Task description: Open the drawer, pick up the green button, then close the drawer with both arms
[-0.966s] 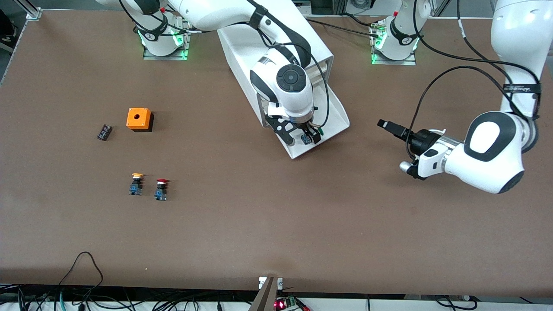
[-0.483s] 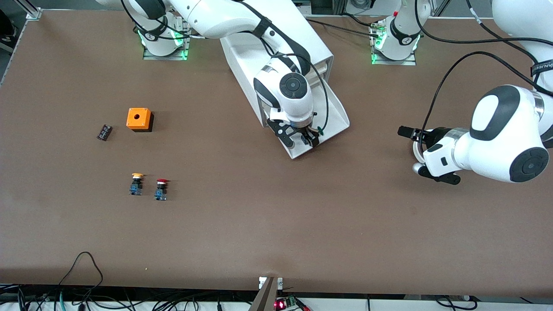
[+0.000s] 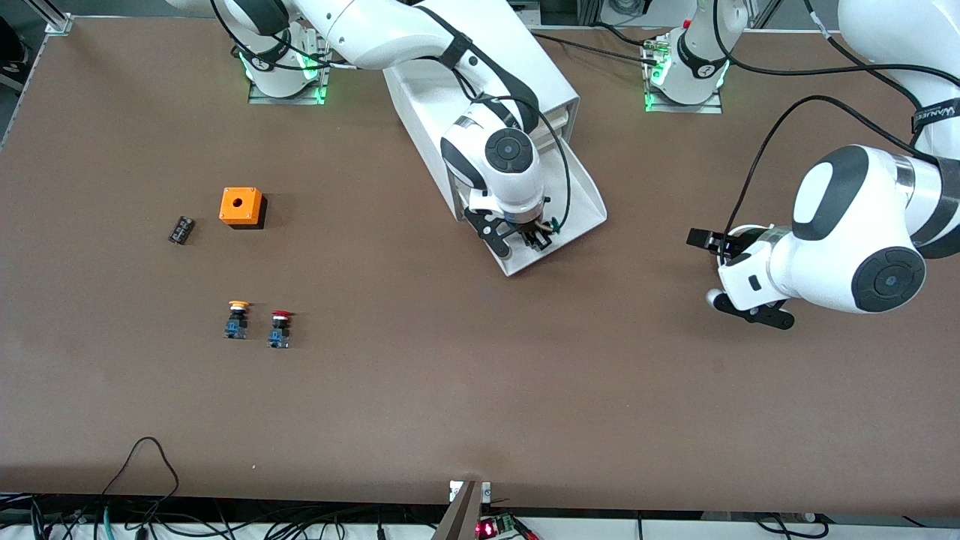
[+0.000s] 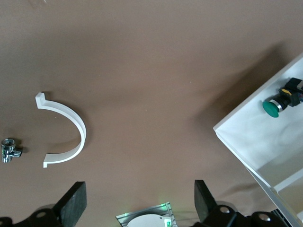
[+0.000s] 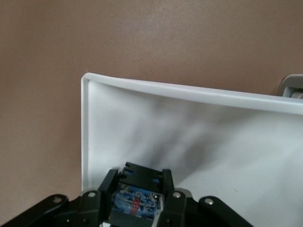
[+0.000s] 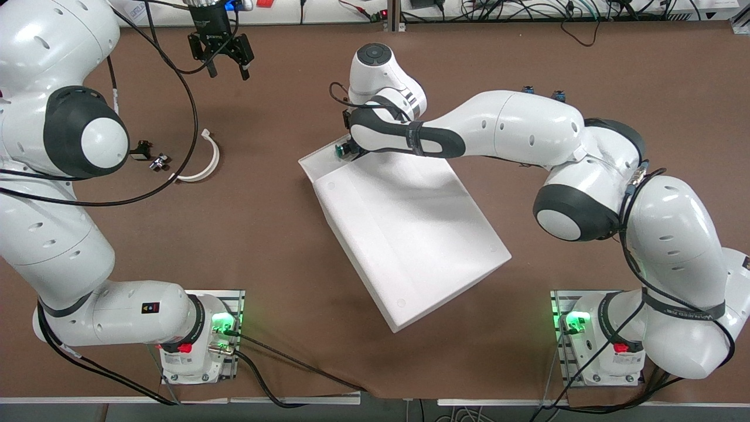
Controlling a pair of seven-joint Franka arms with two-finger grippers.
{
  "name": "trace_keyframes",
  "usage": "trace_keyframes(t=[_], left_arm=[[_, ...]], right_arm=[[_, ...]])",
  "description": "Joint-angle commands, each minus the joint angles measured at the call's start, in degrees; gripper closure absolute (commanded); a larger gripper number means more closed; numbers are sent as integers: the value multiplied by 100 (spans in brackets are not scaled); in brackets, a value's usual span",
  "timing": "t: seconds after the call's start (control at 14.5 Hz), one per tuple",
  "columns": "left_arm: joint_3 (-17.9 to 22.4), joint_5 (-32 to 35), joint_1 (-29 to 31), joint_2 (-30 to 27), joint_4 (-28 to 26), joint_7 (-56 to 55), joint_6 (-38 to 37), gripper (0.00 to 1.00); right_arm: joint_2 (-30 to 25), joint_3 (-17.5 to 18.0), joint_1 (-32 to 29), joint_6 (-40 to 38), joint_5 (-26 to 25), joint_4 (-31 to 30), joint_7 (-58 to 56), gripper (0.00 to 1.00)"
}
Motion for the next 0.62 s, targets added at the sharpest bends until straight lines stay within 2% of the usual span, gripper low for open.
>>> trace_keyframes(t=[0.0,0.21,0.28,0.41,0.55], left_arm=[[3,-132,30,157,46,-166,217,0],[-5,-300,30,105,-252,-745,262,0],[-6,-292,-22,18,-409,-930,418,0],[-40,-283,-66,-245,-1224,-1342,1354,0],[-111,-292,-58,-710,-2453,-1546,2602,0]], right_arm=[[-52,-48,46,60,-82,28,74,100],[-175,-162,2,-307,-170,107,-110,100],[-228,-171,-16,-562,-170,368,-372,100],[-220,-180,-208,-941,-161,686,-829,100],[-298,-119,-498,-969,-135,705,-1330,100]])
